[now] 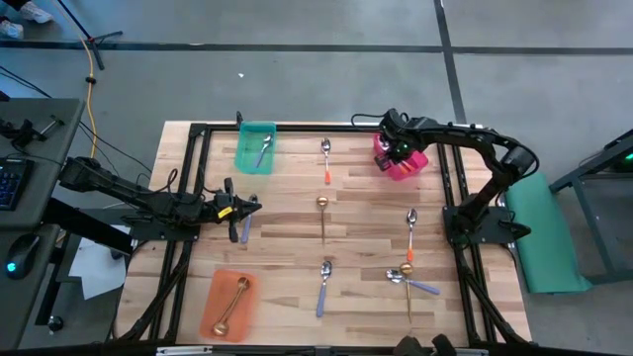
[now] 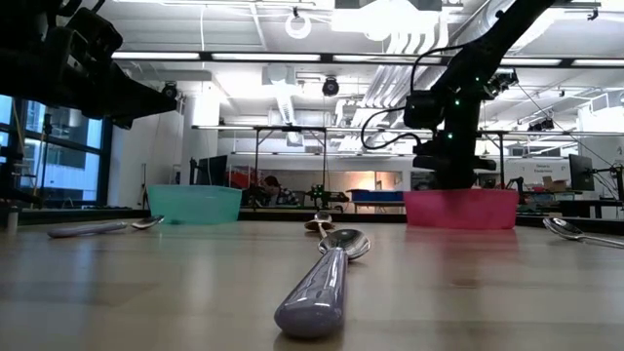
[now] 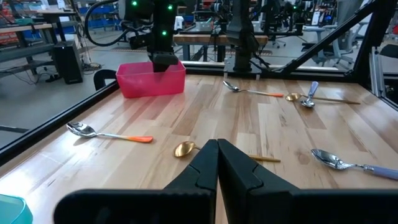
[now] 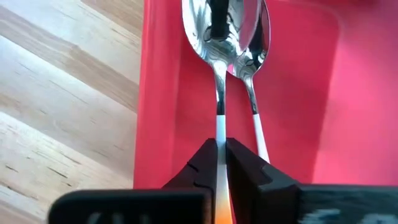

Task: Sort silverware by color (type)
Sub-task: Put the orange spoon into the pink bin, then put the purple spoon into the blue bin

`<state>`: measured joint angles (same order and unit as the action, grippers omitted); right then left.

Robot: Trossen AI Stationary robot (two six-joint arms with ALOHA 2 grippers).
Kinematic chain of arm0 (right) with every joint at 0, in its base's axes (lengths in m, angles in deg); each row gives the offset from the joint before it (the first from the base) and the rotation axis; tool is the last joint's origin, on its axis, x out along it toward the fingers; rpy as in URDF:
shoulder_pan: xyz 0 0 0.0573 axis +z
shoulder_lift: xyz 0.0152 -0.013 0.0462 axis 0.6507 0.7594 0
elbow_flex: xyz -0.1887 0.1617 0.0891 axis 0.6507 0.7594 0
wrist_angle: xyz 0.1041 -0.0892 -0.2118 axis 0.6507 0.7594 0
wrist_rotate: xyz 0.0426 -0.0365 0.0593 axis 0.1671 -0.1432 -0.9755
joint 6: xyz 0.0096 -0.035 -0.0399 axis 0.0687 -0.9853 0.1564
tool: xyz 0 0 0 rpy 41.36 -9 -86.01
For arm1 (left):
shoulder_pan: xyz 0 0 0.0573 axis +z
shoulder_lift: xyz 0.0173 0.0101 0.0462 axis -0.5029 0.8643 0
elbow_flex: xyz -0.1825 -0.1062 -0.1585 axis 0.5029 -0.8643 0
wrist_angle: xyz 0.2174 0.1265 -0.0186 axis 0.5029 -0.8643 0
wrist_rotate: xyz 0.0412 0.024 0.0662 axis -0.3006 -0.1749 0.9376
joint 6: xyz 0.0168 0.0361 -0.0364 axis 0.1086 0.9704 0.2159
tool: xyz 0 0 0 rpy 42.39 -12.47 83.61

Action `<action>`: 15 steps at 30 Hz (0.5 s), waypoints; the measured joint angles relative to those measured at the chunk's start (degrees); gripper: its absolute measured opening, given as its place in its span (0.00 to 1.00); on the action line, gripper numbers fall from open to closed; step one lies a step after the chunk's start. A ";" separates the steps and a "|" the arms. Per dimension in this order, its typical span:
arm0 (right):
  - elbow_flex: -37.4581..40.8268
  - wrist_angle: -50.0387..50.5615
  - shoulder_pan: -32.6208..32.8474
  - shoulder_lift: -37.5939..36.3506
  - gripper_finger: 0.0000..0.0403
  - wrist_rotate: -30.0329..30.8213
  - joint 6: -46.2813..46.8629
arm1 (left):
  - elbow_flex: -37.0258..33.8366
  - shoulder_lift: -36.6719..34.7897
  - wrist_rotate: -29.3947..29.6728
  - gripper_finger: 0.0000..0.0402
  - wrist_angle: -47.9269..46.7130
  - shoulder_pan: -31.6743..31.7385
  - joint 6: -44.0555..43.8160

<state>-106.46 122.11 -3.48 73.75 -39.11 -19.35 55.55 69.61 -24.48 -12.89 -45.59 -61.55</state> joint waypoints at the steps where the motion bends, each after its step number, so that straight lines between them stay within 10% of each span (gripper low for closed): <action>1: 0.00 0.00 0.00 0.00 0.06 0.01 0.00 | 0.00 0.02 0.00 0.00 -0.02 0.00 0.00; 9: -0.02 0.11 1.70 -3.88 0.27 1.72 -1.95 | 0.00 0.01 0.00 0.00 -0.02 0.00 -0.12; 15: -0.09 2.38 9.52 -12.84 0.17 3.00 -2.40 | 0.00 0.00 0.00 0.00 -0.45 0.00 -0.92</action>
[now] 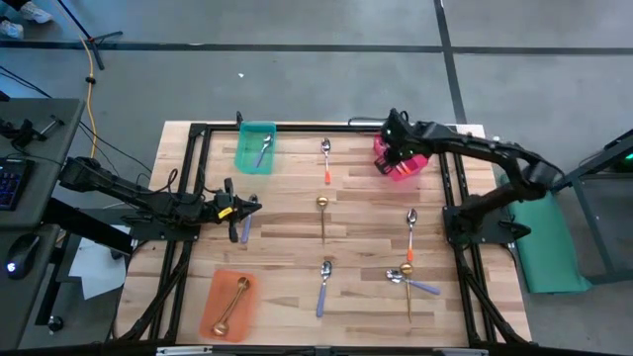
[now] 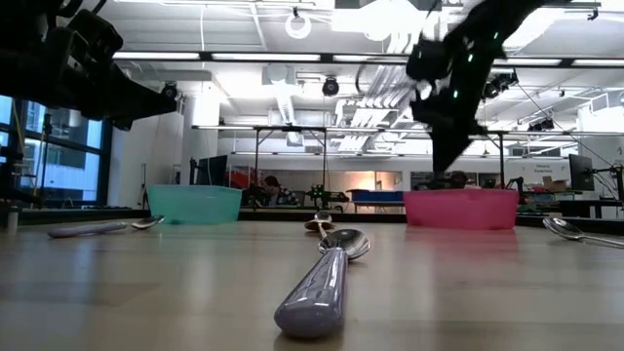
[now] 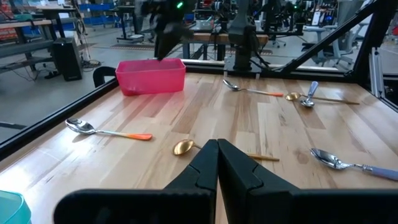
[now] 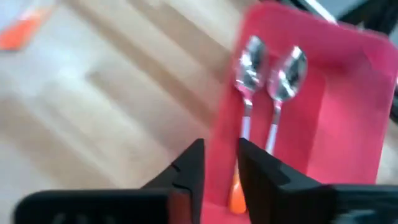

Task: Sort silverware by color (type)
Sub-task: Put the purple spoon into the blue bin

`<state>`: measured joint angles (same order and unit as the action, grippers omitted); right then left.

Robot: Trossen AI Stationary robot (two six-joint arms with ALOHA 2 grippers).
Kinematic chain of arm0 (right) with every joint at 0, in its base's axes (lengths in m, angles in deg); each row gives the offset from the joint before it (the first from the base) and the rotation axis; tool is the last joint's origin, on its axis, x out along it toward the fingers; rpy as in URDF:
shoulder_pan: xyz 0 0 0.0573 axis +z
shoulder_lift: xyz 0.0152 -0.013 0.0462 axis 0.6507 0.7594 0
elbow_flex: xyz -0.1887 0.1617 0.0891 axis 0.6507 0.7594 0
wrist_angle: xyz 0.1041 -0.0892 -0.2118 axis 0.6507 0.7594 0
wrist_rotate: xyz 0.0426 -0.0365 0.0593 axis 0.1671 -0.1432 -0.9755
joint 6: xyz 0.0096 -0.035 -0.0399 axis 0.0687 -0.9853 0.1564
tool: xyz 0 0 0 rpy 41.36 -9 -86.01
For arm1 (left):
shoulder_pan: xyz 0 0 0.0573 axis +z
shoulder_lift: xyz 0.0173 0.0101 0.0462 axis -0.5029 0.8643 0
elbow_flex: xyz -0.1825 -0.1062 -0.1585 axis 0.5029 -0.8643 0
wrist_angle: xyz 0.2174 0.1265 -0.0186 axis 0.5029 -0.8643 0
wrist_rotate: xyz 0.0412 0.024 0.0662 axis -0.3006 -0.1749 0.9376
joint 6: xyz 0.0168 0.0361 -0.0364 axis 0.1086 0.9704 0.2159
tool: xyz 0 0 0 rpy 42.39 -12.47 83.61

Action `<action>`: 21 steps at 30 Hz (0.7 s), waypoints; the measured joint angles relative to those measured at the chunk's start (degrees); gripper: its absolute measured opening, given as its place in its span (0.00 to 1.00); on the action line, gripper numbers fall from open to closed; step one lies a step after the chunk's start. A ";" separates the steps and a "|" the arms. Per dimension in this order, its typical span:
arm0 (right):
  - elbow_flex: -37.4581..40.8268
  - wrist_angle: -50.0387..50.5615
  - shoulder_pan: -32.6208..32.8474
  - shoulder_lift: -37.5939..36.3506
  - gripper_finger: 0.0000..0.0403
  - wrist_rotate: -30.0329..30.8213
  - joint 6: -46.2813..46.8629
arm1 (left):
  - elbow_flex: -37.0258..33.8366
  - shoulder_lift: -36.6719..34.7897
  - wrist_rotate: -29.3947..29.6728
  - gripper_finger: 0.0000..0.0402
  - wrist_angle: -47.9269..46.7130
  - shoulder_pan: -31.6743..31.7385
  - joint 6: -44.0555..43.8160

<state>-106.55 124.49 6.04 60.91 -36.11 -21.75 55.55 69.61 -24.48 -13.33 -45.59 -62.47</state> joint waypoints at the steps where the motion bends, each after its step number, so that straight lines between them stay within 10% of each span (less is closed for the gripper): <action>1: -0.01 0.49 2.34 -1.34 0.14 0.42 0.46 | 0.00 0.02 0.00 0.00 -0.13 0.00 -0.02; 9: -0.02 5.57 26.69 -3.68 0.01 3.96 12.94 | 0.00 0.01 0.00 0.00 -0.53 -0.02 0.00; 21: 0.00 13.99 64.57 -2.26 0.23 3.79 54.21 | 0.00 0.00 -0.02 0.00 -2.76 -0.02 0.03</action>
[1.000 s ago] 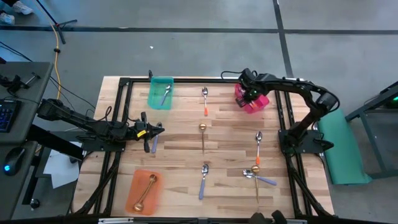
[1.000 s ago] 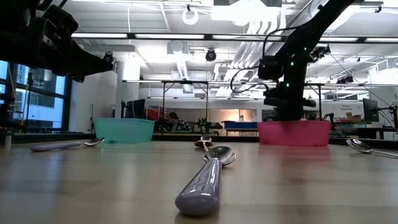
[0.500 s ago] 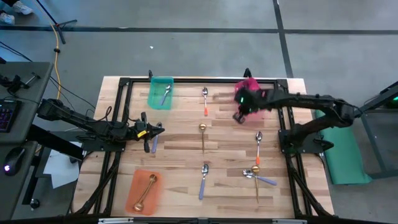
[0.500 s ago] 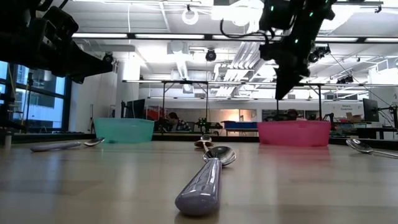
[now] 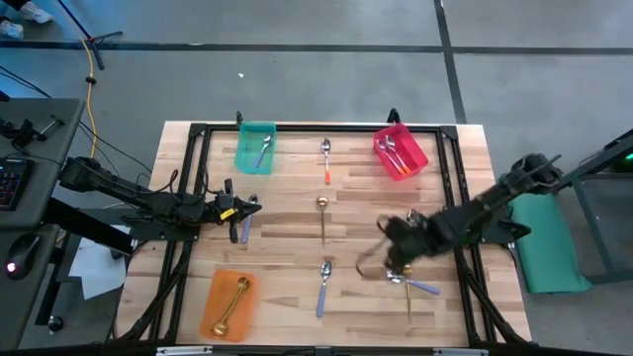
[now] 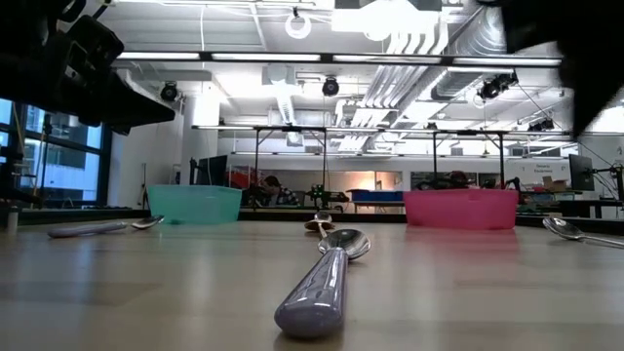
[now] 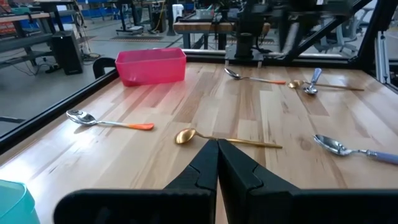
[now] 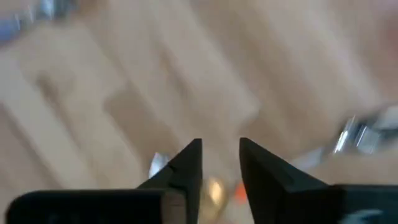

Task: Sort silverware by color (type)
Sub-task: Put the purple spoon into the blue bin

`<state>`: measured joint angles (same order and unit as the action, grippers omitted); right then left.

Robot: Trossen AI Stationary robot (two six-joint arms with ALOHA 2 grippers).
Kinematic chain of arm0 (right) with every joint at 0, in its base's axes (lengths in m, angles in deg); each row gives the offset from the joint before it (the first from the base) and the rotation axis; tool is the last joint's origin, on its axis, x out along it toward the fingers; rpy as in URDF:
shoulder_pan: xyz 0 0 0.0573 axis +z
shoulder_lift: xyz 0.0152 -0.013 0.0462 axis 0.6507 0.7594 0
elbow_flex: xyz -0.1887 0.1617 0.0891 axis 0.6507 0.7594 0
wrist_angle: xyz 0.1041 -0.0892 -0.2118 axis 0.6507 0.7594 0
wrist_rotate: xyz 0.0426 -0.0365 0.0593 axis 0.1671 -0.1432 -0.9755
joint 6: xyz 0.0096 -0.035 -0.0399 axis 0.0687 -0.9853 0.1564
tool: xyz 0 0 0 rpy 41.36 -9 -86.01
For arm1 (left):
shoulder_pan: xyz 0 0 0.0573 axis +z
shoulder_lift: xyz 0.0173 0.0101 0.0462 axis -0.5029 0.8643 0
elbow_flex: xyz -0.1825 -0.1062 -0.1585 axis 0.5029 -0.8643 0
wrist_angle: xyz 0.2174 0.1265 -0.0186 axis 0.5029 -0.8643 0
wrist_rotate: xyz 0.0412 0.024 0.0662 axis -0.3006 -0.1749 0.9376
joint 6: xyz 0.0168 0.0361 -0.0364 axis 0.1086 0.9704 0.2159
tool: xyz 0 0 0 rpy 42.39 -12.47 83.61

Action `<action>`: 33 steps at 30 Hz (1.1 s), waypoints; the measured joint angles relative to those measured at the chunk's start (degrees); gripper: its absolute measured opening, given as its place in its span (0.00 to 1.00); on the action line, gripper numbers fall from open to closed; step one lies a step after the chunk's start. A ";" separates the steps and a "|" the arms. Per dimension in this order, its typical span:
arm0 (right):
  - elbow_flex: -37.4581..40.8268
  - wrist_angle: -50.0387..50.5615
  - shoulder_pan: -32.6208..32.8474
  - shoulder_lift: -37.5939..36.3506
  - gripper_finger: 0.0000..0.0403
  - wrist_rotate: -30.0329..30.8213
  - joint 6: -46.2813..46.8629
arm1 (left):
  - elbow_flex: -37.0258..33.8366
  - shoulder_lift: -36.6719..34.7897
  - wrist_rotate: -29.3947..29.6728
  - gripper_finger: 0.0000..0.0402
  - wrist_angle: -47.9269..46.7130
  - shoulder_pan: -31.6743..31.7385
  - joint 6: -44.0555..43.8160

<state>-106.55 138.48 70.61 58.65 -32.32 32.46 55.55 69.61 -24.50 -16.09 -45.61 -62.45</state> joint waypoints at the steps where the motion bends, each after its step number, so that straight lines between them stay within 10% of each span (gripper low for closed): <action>1: 0.00 0.91 2.87 0.27 0.26 -0.92 4.16 | 0.00 0.02 0.00 0.00 -0.28 0.02 0.00; 11: 0.00 1.82 19.35 9.14 0.40 -11.42 23.33 | 0.00 0.01 -0.75 0.00 -1.47 0.01 -1.04; 33: 0.02 -2.68 20.33 19.58 0.42 -13.89 16.97 | 0.00 0.02 -1.36 0.00 -4.47 -0.03 -3.65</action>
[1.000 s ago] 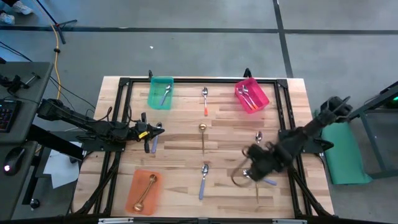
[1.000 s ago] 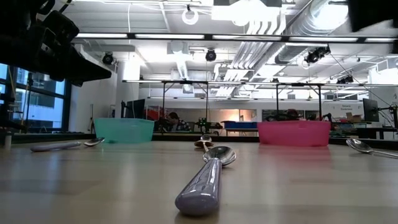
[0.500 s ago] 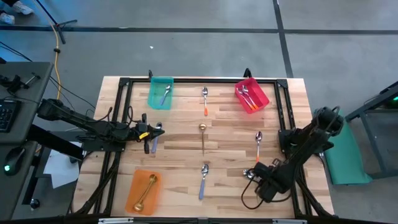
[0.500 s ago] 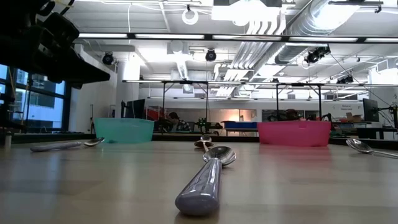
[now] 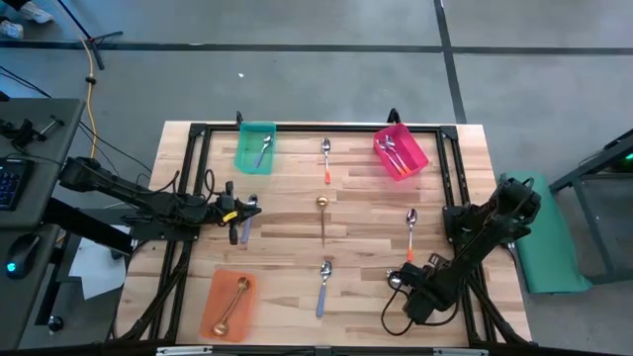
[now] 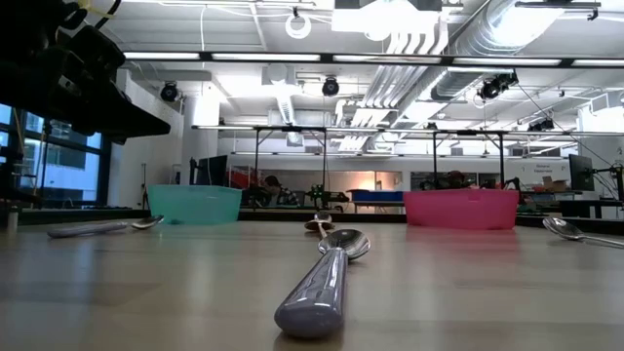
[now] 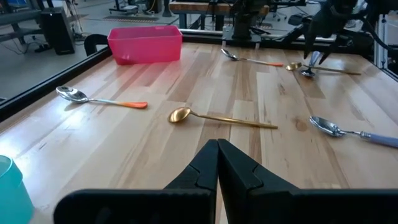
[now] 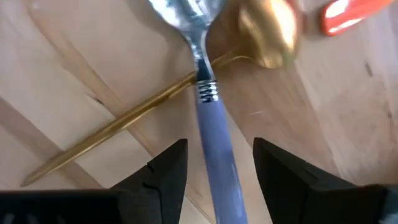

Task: Sort silverware by color (type)
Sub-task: Put the purple spoon into the blue bin

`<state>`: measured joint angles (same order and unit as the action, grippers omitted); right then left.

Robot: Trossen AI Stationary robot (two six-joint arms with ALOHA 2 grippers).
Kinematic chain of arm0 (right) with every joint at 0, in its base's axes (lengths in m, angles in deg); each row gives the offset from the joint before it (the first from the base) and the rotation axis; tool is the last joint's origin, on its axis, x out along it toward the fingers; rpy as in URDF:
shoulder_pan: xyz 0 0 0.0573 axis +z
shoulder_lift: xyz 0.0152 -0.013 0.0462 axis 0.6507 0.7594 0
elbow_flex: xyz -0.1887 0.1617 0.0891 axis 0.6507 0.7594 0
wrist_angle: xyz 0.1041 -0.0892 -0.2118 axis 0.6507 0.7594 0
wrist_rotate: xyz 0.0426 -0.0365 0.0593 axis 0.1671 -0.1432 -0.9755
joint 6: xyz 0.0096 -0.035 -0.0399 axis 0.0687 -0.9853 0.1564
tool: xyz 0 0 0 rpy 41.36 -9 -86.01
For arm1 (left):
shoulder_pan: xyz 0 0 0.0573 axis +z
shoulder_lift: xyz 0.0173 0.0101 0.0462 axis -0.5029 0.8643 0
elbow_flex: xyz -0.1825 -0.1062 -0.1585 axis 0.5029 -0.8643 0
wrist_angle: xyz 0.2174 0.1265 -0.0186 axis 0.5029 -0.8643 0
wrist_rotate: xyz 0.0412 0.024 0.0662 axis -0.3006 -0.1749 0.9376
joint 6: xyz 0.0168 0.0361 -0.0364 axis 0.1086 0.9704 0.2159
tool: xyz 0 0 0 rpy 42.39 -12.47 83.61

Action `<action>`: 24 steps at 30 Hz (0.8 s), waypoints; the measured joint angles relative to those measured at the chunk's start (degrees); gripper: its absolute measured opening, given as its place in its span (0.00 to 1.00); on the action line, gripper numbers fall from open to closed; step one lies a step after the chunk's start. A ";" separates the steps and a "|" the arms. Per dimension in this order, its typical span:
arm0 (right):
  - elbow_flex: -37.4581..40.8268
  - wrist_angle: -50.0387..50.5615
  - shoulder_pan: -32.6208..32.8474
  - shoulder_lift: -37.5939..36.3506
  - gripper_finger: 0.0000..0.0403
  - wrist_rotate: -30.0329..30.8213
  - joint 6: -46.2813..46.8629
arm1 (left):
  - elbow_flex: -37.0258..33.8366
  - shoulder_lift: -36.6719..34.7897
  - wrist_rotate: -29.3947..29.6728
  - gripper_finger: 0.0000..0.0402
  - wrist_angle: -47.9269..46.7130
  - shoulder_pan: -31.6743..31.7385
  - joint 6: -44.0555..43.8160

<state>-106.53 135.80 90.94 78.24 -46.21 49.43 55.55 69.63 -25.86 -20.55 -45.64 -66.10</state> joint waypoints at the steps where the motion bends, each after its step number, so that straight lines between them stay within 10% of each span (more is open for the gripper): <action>1: 0.00 -0.21 -0.09 0.27 0.41 -0.06 -0.60 | 0.00 -0.02 0.00 0.00 0.00 0.00 0.00; 24: 0.00 -1.09 -0.22 0.69 0.06 -0.68 -1.00 | 0.00 -0.01 0.00 0.00 0.00 0.00 -0.94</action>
<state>-106.53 134.72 90.72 78.93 -46.89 48.43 55.55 69.62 -25.86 -20.55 -45.64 -67.04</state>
